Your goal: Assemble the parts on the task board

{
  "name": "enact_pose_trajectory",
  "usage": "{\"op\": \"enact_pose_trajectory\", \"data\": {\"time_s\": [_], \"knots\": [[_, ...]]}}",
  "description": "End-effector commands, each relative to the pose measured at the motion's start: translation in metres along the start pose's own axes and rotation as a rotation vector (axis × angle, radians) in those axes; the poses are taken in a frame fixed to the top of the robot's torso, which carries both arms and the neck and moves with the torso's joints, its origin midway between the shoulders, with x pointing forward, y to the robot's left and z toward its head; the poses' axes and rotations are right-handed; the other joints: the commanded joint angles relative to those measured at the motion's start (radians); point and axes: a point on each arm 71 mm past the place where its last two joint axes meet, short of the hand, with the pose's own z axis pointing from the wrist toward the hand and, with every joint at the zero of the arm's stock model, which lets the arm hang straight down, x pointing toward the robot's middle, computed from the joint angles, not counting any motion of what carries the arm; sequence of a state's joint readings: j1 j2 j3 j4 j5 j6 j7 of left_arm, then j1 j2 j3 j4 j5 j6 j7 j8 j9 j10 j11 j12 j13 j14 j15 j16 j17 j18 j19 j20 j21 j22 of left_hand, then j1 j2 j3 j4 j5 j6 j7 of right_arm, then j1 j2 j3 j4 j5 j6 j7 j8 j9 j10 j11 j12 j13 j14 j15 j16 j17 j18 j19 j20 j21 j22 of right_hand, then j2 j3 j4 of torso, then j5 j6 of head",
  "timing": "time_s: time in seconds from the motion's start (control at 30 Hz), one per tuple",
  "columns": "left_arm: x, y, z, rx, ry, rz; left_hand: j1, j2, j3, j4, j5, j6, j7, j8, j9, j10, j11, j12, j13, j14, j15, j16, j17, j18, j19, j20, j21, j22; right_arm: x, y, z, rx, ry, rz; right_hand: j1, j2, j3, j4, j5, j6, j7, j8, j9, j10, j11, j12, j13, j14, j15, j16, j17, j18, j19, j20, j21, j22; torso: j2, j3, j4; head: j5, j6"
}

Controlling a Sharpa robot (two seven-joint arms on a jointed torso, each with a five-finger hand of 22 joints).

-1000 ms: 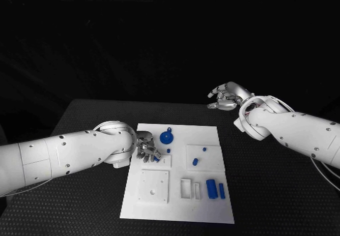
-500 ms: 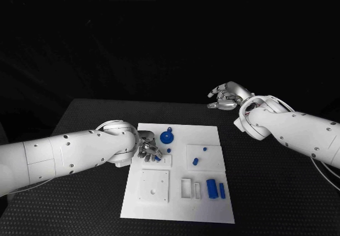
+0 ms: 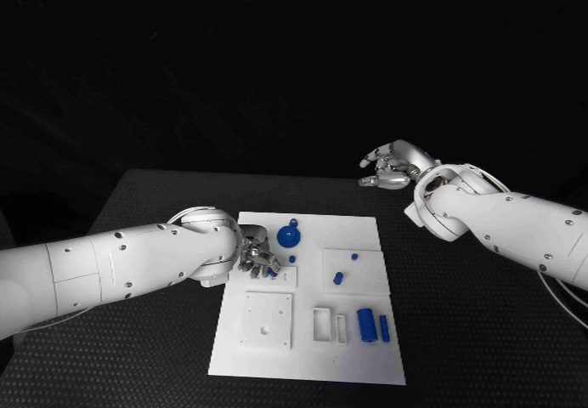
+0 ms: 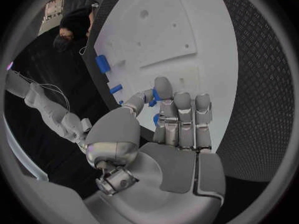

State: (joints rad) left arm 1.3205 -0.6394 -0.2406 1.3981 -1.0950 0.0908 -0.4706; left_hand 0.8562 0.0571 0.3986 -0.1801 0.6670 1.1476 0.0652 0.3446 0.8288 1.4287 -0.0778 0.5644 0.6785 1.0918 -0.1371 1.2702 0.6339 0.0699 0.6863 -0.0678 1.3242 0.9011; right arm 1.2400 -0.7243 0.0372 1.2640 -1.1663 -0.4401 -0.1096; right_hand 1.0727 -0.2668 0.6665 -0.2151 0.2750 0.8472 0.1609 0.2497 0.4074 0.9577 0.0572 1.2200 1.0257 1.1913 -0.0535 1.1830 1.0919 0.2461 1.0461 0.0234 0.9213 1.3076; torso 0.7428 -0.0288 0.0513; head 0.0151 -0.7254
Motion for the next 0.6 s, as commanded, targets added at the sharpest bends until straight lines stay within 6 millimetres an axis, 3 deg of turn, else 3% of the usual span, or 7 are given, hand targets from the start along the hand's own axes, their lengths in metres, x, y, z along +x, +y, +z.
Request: {"op": "enact_pose_trajectory", "data": {"time_s": [0.03,0.27,0.6], "knots": [[0.0019,-0.002,0.0,0.007,0.02,0.016,-0.001,0.009,0.119,-0.111,0.009,0.077,-0.056,-0.004,0.002,-0.001,-0.008,0.007,-0.001,0.005,-0.004,0.007,-0.001,-0.014,0.007,-0.162,0.006,0.001,0.0008,0.0009,0.0003,-0.009,0.012,-0.001,0.001,0.007,-0.004,0.004,0.006,-0.004,0.009,0.005,0.002,-0.008,0.0,0.004,-0.002,-0.007,0.002,0.004,-0.001,0.016,-0.005,0.002,-0.006,0.013,0.0,-0.0008,0.0018,0.0,-0.003],[0.0041,-0.0023,0.0005,0.01,0.034,0.016,-0.002,0.009,0.121,-0.111,0.011,0.077,-0.056,-0.005,0.003,-0.001,-0.008,0.007,0.0,0.006,-0.005,0.008,-0.001,-0.014,0.007,-0.162,0.007,0.001,0.0012,0.0013,0.0003,-0.012,0.015,-0.001,0.001,0.008,-0.004,0.004,0.006,-0.005,0.009,0.005,0.002,-0.009,0.0,0.005,-0.003,-0.007,0.002,0.004,-0.001,0.016,-0.005,0.002,-0.006,0.014,0.0,-0.0013,0.0014,-0.001,-0.01],[0.0071,-0.0025,-0.001,0.015,0.049,0.002,-0.005,0.009,0.123,-0.111,0.013,0.078,-0.057,-0.004,0.004,0.0,-0.008,0.009,0.0,0.006,-0.005,0.009,-0.002,-0.014,0.006,-0.162,0.008,0.001,0.0015,0.0012,0.0004,-0.011,0.019,-0.001,0.001,0.008,-0.005,0.004,0.007,-0.005,0.009,0.005,0.002,-0.009,0.0,0.006,-0.004,-0.008,0.002,0.005,-0.002,0.016,-0.006,0.002,-0.006,0.014,0.0,-0.0014,0.0011,0.0,-0.006]]}}
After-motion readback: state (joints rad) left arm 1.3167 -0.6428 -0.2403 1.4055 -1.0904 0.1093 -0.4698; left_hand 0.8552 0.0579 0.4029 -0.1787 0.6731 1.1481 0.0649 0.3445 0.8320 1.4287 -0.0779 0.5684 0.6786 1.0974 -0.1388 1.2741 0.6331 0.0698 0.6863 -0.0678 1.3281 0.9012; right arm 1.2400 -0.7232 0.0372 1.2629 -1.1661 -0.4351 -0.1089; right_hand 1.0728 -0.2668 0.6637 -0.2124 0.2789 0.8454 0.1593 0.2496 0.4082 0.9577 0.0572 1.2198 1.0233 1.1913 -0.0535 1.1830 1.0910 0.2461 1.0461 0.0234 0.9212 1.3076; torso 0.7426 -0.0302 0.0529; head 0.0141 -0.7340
